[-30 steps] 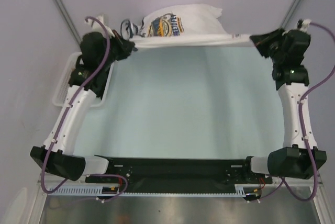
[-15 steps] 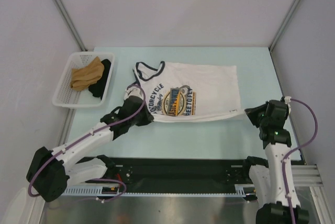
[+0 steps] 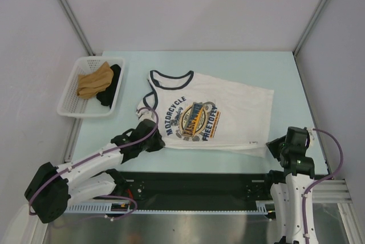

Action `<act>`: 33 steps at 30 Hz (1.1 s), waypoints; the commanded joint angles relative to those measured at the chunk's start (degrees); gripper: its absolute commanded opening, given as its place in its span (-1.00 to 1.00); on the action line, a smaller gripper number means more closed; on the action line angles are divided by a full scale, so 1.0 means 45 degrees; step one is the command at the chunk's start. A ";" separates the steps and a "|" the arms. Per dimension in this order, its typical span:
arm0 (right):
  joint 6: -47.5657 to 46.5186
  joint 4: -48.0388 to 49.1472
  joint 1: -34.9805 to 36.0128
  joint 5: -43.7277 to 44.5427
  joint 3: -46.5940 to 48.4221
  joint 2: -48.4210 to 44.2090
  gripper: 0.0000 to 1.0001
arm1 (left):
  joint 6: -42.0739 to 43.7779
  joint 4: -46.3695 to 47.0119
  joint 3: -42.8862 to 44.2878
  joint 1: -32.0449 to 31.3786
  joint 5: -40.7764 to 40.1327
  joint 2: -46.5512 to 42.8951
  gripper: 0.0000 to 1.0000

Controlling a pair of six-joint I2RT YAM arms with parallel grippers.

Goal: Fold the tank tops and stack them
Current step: Flatten the tank top out, then fold the tank top

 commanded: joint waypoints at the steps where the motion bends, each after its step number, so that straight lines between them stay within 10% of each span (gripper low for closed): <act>1: 0.0472 -0.0771 -0.0016 0.0886 -0.0214 -0.0144 -1.00 | 0.0129 0.0126 0.0306 -0.0077 -0.0685 -0.0209 -0.99; 33: 0.2134 0.3348 -0.0133 0.4069 0.1092 0.5734 -1.00 | 0.2513 -0.0420 0.7943 0.1759 -0.1038 0.7897 -0.99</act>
